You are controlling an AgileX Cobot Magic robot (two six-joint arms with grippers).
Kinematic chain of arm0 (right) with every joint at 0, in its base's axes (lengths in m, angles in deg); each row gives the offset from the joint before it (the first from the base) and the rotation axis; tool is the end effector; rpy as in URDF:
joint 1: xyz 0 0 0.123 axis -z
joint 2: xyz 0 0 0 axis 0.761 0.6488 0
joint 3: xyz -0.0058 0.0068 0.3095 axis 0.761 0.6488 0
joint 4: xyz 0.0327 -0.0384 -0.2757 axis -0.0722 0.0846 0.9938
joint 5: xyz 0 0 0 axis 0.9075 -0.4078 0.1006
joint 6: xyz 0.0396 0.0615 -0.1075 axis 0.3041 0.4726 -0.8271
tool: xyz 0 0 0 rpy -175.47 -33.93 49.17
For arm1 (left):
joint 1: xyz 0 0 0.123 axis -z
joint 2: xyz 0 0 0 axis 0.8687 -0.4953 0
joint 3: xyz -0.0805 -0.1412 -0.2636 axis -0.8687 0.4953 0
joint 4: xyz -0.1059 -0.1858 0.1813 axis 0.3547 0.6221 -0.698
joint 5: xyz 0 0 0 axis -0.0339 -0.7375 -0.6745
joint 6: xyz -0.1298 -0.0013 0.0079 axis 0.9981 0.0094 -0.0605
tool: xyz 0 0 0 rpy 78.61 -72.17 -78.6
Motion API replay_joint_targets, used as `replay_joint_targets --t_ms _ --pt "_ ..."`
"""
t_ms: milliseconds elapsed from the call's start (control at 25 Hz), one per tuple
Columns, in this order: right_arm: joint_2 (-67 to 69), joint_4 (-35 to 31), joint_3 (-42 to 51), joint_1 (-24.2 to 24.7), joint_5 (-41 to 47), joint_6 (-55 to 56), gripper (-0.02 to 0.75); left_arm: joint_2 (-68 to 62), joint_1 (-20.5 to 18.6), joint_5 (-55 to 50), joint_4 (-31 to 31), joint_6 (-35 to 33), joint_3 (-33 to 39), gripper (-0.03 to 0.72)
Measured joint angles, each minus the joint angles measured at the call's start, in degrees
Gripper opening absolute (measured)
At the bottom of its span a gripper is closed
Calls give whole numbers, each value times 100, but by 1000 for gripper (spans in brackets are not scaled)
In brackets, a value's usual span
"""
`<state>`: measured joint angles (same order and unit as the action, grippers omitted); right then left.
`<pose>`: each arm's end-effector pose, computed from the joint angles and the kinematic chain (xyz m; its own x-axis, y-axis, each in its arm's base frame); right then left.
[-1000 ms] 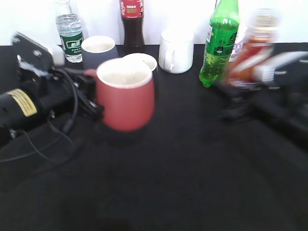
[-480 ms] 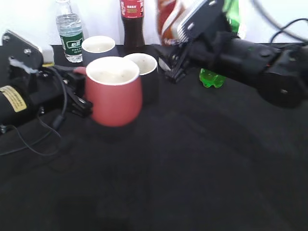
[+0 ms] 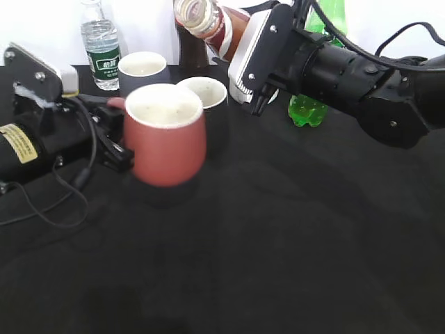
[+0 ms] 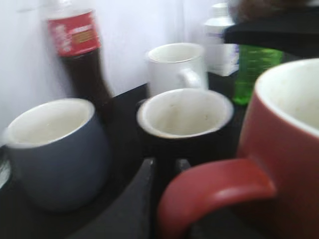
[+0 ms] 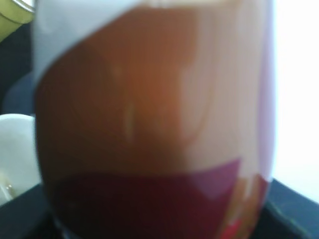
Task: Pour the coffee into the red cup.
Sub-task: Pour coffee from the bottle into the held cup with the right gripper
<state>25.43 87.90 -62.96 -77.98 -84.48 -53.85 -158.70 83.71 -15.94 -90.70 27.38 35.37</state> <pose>0.3840 0.2510 0.2173 0.5625 -0.5617 -0.6067 -0.4364 0.4215 -0.7949 0.3005 -0.1680 0.1784 -0.0350 0.2142 -0.9762 0.6429 0.7527 0.1421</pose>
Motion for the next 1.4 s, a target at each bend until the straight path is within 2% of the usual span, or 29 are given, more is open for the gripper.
replay_joint_targets --t_ms 200,440,680,960,1400 --pt "0 306 0 0 -40 -598 533 0 0 313 -182 0 0 74" --pt "0 326 0 0 -163 -1656 533 0 0 251 -182 0 0 74" --pt "0 -155 0 0 -167 -2723 533 0 0 195 -234 0 0 74" --pt "0 -407 0 0 -173 -3337 533 0 0 195 -247 0 0 74" --pt "0 -565 0 0 -173 -3583 533 0 0 190 -253 -18 0 74"
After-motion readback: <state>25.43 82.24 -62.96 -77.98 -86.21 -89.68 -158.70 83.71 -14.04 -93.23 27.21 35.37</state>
